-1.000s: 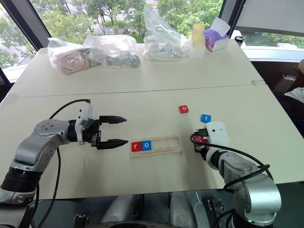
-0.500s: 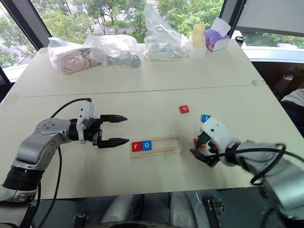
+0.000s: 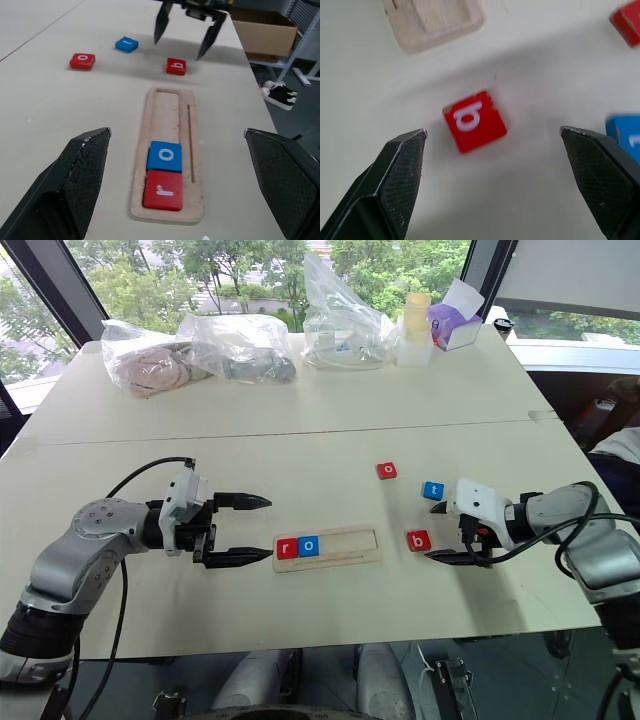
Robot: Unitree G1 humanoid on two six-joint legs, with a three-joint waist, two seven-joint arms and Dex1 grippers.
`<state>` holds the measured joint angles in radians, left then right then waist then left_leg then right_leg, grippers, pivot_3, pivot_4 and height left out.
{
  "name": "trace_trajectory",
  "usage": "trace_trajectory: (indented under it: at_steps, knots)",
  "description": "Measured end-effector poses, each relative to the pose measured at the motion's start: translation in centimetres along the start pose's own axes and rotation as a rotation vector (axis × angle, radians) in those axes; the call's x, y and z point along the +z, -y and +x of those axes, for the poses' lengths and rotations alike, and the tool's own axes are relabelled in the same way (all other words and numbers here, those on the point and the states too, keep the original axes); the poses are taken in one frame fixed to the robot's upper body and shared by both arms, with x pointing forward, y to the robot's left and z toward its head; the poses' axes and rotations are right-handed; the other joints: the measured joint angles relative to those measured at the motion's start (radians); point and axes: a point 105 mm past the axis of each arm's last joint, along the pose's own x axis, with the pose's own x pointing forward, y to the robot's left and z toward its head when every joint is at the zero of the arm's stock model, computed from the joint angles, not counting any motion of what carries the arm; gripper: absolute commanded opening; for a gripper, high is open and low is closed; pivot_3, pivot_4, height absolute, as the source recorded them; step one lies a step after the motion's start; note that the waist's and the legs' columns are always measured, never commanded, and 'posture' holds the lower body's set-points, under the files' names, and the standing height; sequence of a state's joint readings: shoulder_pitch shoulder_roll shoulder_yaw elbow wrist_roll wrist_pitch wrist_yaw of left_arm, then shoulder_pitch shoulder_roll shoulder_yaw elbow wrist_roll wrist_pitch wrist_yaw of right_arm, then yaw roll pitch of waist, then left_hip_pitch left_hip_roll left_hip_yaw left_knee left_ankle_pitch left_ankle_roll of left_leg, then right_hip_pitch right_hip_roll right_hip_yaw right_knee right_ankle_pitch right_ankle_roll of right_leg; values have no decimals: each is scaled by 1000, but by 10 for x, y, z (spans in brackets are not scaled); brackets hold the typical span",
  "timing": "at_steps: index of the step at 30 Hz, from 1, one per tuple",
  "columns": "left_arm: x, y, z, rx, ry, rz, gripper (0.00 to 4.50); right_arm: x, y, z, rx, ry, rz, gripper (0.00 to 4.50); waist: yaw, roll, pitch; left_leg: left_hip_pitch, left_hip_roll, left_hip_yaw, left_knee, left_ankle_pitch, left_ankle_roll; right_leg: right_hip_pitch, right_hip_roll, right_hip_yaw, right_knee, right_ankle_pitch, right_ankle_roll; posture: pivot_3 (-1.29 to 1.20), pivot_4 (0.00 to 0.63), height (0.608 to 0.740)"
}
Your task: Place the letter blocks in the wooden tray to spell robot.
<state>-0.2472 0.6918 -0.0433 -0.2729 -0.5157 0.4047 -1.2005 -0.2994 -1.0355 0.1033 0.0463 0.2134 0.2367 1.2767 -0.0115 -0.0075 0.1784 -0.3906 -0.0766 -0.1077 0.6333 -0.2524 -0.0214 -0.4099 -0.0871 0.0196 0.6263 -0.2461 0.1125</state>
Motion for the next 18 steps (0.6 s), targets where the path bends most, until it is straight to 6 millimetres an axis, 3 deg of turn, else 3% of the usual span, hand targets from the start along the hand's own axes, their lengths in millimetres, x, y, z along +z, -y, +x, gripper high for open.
trace_trajectory:
  at_steps: [8,11,16,18]
  knots:
    - [0,4,-3,-12,-15,0,4500,-10,-5,13,57,-4,-15,4422,1,0,0,0,-1,0,0,0,0,0,0,0,0,0,0,0,150,740]
    - [2,3,-3,-9,-17,1,4500,-10,-5,14,59,0,-16,3644,1,0,0,0,0,0,0,0,0,0,0,0,0,0,0,0,150,740]
    - [3,2,-2,-9,-18,3,4500,-8,-7,16,60,12,-16,1102,1,0,0,0,0,-1,0,0,0,0,0,0,0,0,0,0,150,740]
    - [3,2,-2,-8,-18,2,4500,-7,-8,17,55,17,-12,1102,1,0,0,0,0,-1,0,0,0,0,0,0,0,0,0,0,150,740]
